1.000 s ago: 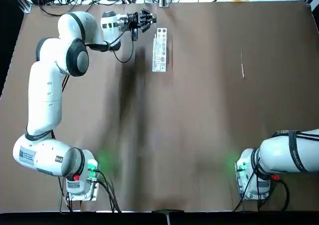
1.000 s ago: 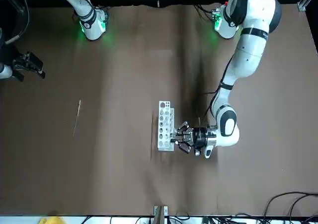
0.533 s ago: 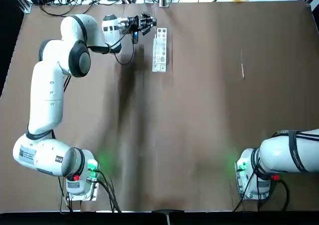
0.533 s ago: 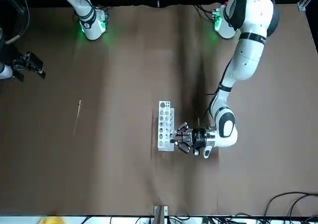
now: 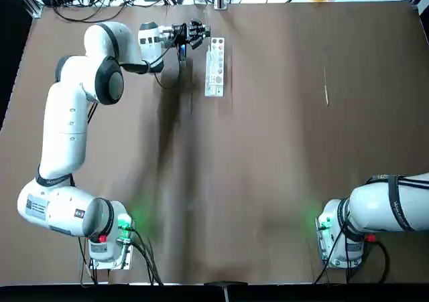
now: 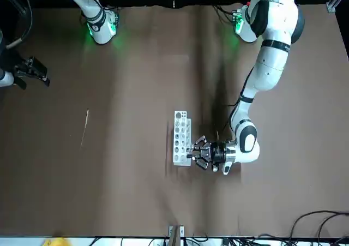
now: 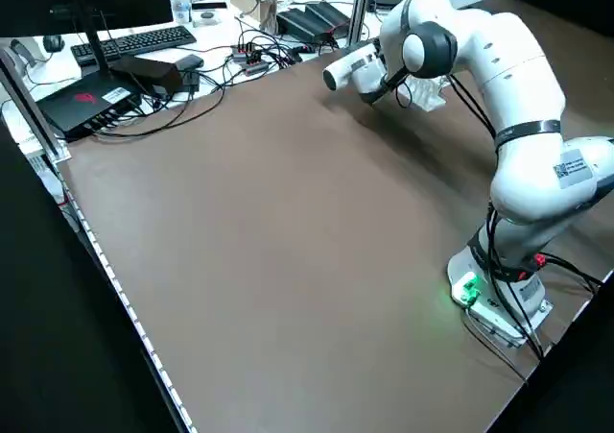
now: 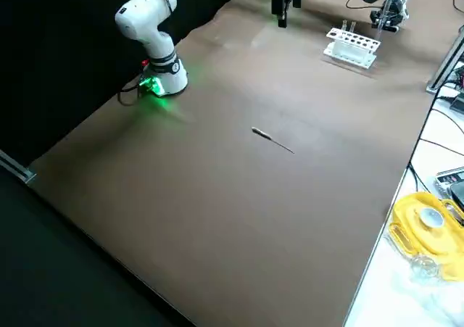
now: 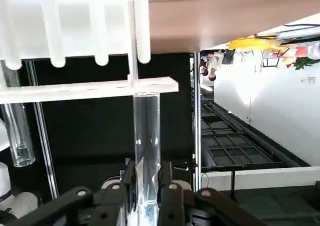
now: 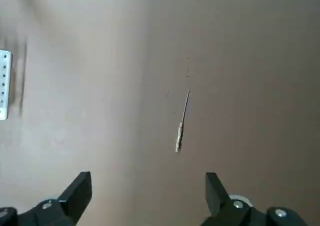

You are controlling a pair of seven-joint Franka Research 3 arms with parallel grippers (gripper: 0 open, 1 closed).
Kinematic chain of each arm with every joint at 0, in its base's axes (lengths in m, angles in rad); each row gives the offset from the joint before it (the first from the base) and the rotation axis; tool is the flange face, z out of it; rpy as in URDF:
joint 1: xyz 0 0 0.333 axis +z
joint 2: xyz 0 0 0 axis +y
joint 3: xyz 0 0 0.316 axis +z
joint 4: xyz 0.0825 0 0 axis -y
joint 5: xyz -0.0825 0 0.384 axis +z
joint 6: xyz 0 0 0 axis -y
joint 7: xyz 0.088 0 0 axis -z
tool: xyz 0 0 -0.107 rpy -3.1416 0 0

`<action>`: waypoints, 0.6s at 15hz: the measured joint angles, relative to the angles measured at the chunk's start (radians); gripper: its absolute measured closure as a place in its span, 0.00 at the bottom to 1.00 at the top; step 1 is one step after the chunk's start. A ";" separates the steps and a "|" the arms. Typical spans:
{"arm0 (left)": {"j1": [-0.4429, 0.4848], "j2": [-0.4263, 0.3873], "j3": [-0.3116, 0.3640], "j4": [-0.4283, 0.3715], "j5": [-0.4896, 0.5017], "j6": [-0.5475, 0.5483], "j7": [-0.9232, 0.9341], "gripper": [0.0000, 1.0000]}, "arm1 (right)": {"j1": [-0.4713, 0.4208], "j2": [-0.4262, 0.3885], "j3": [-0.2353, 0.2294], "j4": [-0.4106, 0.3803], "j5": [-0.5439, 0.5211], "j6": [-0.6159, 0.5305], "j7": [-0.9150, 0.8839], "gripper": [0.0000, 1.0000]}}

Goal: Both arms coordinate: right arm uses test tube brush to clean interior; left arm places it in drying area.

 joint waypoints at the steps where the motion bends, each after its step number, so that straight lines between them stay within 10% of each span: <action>1: 0.000 0.003 0.000 0.006 0.000 -0.001 0.000 0.77 | 0.001 0.000 0.001 0.000 0.000 0.000 0.000 0.00; 9: -0.001 0.042 0.000 0.035 0.000 -0.003 0.000 0.77 | 0.012 0.000 0.007 0.000 0.000 0.000 -0.001 0.00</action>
